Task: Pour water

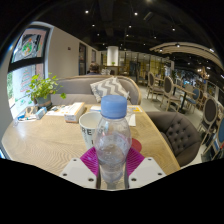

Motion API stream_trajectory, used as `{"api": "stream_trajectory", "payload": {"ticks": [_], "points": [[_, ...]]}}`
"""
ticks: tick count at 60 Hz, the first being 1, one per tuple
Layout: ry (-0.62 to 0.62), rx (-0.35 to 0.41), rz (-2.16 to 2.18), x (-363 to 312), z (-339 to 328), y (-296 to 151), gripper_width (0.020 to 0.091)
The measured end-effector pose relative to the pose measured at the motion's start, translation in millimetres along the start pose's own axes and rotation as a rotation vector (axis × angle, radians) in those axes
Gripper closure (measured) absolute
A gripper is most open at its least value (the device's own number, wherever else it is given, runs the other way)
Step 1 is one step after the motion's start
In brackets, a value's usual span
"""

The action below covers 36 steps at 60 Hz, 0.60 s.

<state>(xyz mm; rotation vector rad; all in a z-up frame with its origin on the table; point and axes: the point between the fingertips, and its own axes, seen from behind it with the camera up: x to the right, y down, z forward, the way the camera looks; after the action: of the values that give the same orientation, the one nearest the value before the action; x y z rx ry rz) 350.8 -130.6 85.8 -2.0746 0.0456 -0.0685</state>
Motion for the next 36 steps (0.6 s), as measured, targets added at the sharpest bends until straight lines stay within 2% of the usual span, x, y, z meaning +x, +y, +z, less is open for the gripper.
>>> {"api": "stream_trajectory", "payload": {"ticks": [7,15,20,36], "points": [[0.040,0.003,-0.071,11.4,-5.5,-20.5,0.0790],[0.146,0.031,-0.284,44.0,-7.7,-61.7,0.0791],[0.224,0.031,-0.465,69.1,-1.2,-86.4,0.0791],[0.482,0.046,-1.208,92.3,30.3,-151.0,0.0792]]}}
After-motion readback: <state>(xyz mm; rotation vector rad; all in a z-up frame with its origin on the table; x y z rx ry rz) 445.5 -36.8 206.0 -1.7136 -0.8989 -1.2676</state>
